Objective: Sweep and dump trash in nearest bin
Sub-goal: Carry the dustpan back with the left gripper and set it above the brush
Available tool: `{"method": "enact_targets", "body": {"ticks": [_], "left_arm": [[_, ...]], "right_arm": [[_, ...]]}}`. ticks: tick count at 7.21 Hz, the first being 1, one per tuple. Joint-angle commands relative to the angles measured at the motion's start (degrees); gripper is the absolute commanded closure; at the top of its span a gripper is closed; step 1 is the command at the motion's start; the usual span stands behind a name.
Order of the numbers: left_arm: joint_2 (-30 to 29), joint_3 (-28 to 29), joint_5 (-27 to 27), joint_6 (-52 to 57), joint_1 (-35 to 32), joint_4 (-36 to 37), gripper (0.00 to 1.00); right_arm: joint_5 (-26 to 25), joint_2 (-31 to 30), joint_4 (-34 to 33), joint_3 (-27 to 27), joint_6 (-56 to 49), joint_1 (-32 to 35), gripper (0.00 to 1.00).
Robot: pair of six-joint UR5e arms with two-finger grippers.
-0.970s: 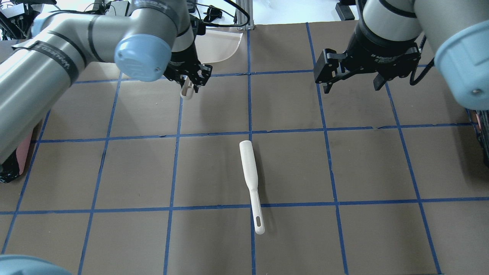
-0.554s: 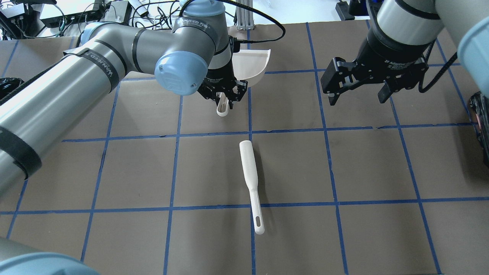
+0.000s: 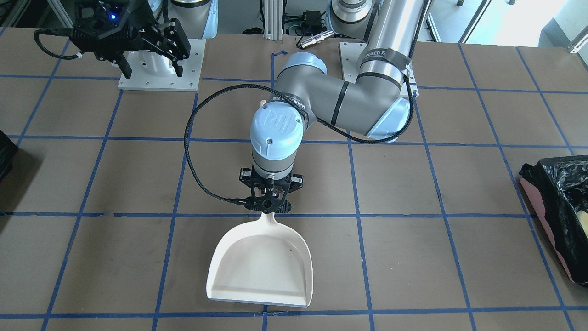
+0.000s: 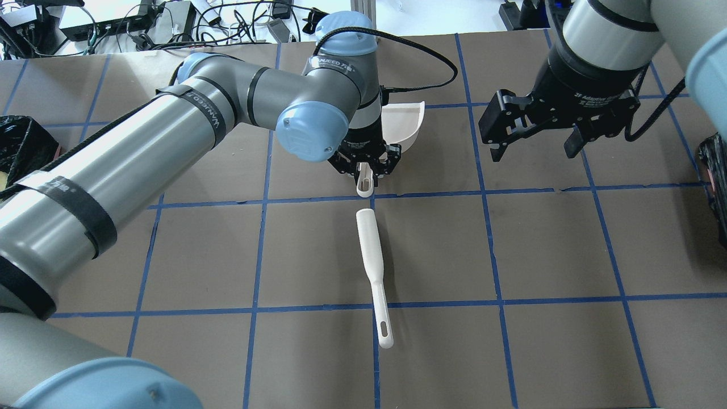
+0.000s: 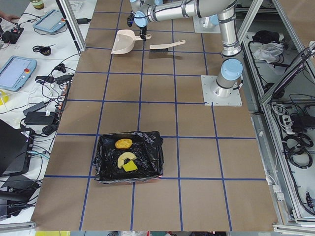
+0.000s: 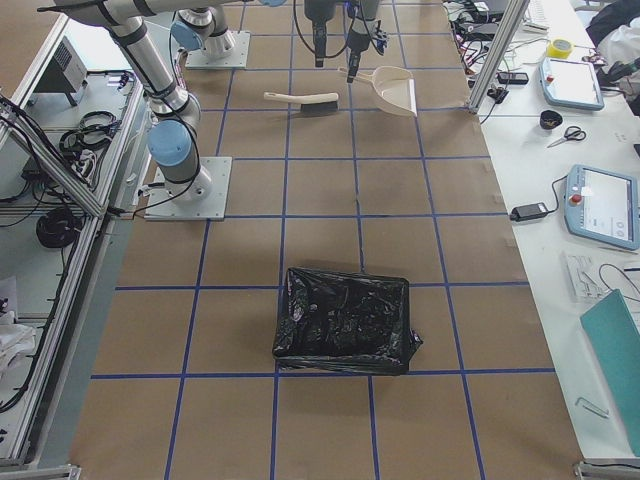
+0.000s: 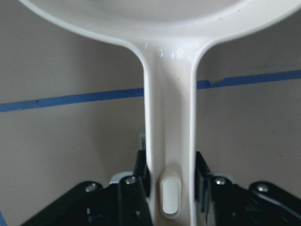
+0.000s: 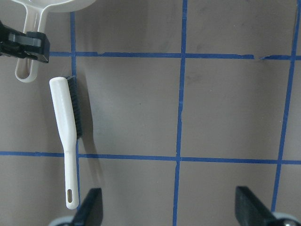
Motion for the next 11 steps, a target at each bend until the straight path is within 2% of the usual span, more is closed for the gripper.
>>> {"method": "enact_targets", "body": {"ticks": [1, 7, 8, 9, 10, 11], "left_arm": [[-1.66, 0.00, -0.10, -0.43, -0.96, 1.07, 1.00], [-2.72, 0.00, 0.08, -1.12, -1.05, 0.99, 1.00], [-2.72, 0.00, -0.10, -1.30, -1.05, 0.99, 0.97], [-2.72, -0.09, -0.19, -1.30, -1.05, 0.99, 0.74], [-2.63, -0.09, -0.19, -1.21, -1.05, 0.99, 0.15], [-1.76, 0.00, -0.19, -1.13, -1.05, 1.08, 0.00]], "right_arm": [[-0.06, -0.06, -0.07, 0.01, 0.00, 0.04, 0.00], [-0.15, -0.06, -0.07, 0.01, -0.53, 0.04, 0.00], [-0.15, -0.06, -0.07, 0.01, -0.53, -0.05, 0.00], [-0.15, -0.06, -0.07, 0.01, -0.53, -0.05, 0.00], [-0.23, -0.06, -0.07, 0.01, -0.53, -0.05, 0.00], [-0.24, 0.03, -0.07, 0.01, -0.53, 0.04, 0.00]]}}
